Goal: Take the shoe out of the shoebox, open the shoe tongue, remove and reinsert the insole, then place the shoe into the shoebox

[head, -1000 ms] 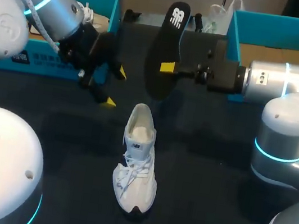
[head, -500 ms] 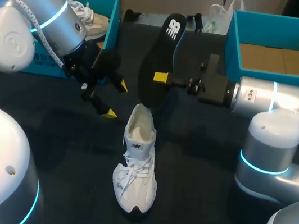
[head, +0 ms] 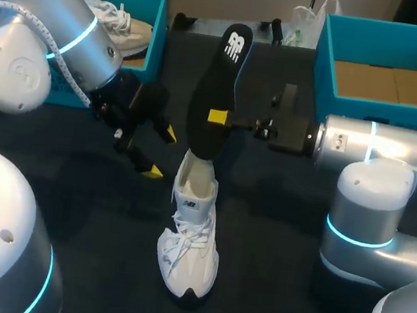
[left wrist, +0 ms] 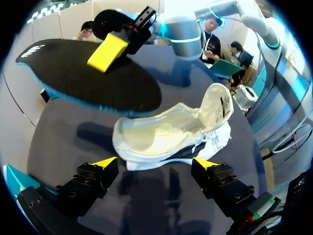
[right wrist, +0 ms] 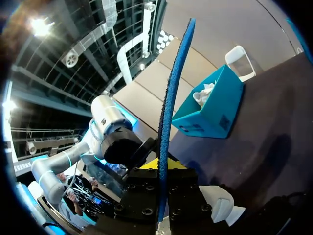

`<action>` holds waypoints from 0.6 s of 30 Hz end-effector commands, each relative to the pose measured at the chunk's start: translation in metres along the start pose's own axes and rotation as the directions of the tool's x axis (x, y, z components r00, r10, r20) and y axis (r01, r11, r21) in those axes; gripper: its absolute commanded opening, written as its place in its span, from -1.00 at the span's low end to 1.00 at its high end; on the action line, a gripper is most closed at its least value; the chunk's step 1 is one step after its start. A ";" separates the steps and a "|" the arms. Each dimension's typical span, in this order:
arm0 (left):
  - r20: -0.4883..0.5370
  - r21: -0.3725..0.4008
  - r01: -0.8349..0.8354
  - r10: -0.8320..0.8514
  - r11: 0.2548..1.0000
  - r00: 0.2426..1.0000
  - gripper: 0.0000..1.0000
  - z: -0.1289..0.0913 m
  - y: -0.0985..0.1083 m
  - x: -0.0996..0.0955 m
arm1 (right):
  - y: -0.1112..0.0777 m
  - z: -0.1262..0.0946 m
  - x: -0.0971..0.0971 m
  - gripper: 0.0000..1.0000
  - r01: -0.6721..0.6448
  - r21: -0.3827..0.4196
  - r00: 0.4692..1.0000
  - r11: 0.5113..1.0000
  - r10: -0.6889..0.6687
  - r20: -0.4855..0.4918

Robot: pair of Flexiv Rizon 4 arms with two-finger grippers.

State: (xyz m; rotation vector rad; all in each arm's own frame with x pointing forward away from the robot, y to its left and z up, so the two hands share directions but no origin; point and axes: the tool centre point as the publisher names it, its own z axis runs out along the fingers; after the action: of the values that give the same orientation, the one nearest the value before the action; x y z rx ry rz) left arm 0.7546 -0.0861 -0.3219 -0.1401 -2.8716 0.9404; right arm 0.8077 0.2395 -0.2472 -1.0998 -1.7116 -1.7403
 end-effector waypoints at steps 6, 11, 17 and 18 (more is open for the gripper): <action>-0.003 0.045 -0.009 0.009 0.999 1.000 1.00 0.003 0.012 -0.001 | -0.004 0.008 -0.003 -1.00 -0.003 -0.012 1.000 1.000 0.003 -0.009; -0.009 0.043 -0.014 0.014 0.999 1.000 1.00 0.013 0.012 0.000 | -0.004 0.008 -0.003 -1.00 -0.003 -0.012 1.000 1.000 0.003 -0.009; -0.019 0.037 -0.013 0.014 0.999 1.000 1.00 0.024 0.010 0.005 | -0.014 0.012 -0.009 -1.00 0.053 0.009 0.997 0.999 -0.053 -0.055; -0.041 0.032 -0.020 0.021 0.999 0.999 1.00 0.026 0.010 0.006 | -0.016 0.014 -0.009 -1.00 0.062 0.042 0.996 0.997 -0.059 -0.074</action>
State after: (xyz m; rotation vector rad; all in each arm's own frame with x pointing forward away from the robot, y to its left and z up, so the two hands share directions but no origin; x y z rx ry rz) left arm 0.7447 -0.0879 -0.3441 -0.1670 -2.8345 0.9873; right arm 0.7998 0.2499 -0.2596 -1.0073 -1.7331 -1.7758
